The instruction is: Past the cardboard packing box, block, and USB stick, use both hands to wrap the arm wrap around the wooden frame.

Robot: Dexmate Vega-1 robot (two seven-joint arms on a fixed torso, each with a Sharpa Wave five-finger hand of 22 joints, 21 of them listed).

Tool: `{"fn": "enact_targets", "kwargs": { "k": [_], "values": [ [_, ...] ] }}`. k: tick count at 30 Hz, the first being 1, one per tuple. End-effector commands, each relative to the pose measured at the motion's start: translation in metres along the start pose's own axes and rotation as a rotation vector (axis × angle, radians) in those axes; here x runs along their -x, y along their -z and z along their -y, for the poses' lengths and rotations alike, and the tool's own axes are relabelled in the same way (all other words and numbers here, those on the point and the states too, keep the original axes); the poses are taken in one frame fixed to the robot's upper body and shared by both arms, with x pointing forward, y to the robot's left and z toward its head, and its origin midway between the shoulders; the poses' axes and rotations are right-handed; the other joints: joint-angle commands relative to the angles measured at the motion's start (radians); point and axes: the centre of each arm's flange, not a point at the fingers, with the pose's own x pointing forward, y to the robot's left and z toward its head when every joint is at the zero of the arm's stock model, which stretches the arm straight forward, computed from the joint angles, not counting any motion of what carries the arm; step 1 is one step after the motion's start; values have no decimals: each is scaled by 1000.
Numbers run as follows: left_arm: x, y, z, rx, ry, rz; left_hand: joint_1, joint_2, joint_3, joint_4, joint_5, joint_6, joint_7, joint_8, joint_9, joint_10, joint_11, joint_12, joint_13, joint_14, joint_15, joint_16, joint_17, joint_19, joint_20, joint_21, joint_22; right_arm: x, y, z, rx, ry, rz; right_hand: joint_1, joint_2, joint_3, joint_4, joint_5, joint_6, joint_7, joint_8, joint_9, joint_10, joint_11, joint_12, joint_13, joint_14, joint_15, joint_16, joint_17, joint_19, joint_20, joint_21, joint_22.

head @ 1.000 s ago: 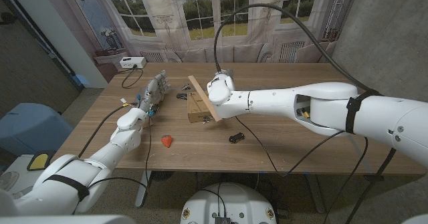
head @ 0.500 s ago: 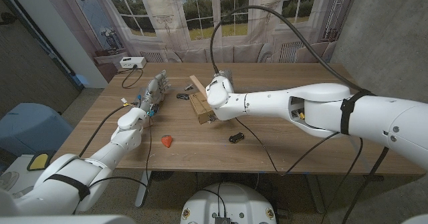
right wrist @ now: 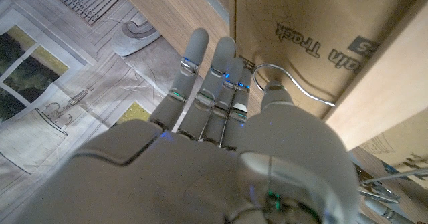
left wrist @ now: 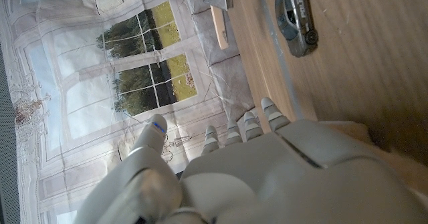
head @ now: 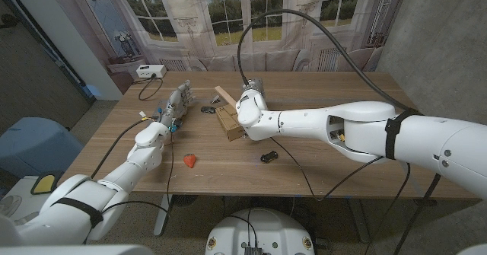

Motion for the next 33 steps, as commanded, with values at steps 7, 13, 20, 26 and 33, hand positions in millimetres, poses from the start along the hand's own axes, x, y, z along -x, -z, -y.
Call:
{"fn": "enact_targets", "kwargs": {
  "k": [7,13,20,26,33],
  "values": [
    [-6,-1,13,-7,20,-2,-4,1,7,1,0,-8,-7,-2,1,-13,0,-5,-1,-8,-1,-3,3,-8,2,-1,2,19,16,5,60,-113,-135,-44,-9,-33,-3,32,-380,10,-12,-5,-300,54,-171,-84,-88,-17,-199,-250,29,-9,12,-13],
    [-6,-1,16,-11,24,-2,-4,1,7,0,0,-8,-8,-1,1,-12,1,-5,-1,-7,-1,-3,3,-8,4,-1,2,14,28,2,55,-192,-204,-18,10,-18,-20,30,-568,47,-22,-13,-459,102,-311,-160,-184,17,-340,-387,8,4,5,-14],
    [-7,-3,20,-17,26,0,-4,0,7,0,0,-9,-8,-1,1,-13,0,-5,-2,-6,0,-2,3,-6,5,-1,2,-1,46,-4,-38,-393,-200,-118,39,-38,38,-10,-663,79,-3,-17,-272,176,-301,-219,-156,76,-391,-465,-16,25,-12,-18],
    [-9,-4,24,-23,33,-5,-4,0,7,-1,0,-11,-8,-2,1,-16,0,-6,-2,-7,1,-3,3,-7,8,-1,2,-18,57,-17,-117,-542,-162,-188,82,-20,95,-29,-705,103,0,-23,13,173,-254,-287,-55,76,-420,-554,-29,20,-49,-22],
    [-11,-7,26,-28,32,-4,-4,0,8,-2,1,-13,-10,-2,1,-20,-2,-7,-2,-7,2,-3,3,-7,8,-1,2,-33,67,-30,-214,-615,-56,-135,109,109,109,-17,-737,126,-5,-26,-15,175,-306,-327,-62,76,-455,-600,-11,-2,-56,-20]
  ]
}}
